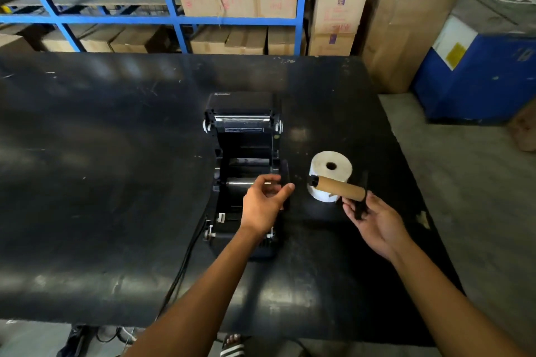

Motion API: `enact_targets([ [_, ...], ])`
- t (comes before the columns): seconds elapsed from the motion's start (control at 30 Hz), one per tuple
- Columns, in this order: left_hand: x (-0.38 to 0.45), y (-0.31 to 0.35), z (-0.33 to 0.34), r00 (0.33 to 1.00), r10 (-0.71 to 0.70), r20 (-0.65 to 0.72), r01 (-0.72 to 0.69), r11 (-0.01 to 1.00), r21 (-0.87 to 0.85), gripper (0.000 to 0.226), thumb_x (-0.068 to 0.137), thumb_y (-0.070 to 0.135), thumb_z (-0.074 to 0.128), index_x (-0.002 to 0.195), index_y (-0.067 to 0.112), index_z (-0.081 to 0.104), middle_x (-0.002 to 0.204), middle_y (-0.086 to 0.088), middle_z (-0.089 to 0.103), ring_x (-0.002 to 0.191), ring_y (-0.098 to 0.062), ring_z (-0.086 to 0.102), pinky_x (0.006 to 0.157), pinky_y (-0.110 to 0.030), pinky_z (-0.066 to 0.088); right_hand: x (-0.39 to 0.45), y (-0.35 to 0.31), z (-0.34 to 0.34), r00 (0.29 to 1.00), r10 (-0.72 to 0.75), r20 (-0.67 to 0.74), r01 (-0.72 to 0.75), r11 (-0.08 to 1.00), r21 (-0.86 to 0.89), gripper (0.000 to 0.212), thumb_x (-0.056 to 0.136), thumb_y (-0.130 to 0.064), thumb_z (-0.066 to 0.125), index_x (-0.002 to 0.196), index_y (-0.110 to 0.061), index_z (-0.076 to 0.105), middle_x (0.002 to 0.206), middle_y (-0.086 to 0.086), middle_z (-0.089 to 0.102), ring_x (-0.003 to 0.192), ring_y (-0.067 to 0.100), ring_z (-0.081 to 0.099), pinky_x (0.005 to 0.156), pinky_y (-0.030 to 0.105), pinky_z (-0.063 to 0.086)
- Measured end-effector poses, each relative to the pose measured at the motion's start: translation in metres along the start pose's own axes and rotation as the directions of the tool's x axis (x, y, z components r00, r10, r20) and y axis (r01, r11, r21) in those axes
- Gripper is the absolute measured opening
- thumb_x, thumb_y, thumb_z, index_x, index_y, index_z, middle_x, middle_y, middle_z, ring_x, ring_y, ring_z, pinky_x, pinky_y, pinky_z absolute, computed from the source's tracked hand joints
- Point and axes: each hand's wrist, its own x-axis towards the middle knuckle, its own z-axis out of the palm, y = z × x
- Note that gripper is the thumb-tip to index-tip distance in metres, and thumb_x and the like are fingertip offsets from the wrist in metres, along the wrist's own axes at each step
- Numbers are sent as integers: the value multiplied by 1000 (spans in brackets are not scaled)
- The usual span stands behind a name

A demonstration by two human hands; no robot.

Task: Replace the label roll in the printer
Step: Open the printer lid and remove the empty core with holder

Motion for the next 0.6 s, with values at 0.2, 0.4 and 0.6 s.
enact_targets([
  [0.2,-36,-38,73,984,-36,172,-67,830,553,41,84,35,73,117,17,56,100,-3,66,98,-26,66,84,-36,53,-8,-21,-47,993,0,-122,1,1000,7,16,101,-8,44,105,-6,60,106,22,68,99,34,68,93,46,49],
  [0.4,-33,-59,94,977,-188,102,25,572,820,43,95,29,63,131,12,46,134,-17,46,117,-42,59,95,-48,49,-13,-22,-77,989,22,-145,-25,1000,-14,13,99,-6,46,103,-8,58,108,23,66,95,34,70,91,47,50],
  [0.6,-31,-65,96,982,-176,70,24,478,878,49,93,36,64,130,9,47,137,-16,40,124,-37,51,94,-47,50,-16,-15,-89,990,56,-128,-57,998,-4,14,100,-6,44,105,-8,57,110,24,65,98,35,69,93,47,49],
])
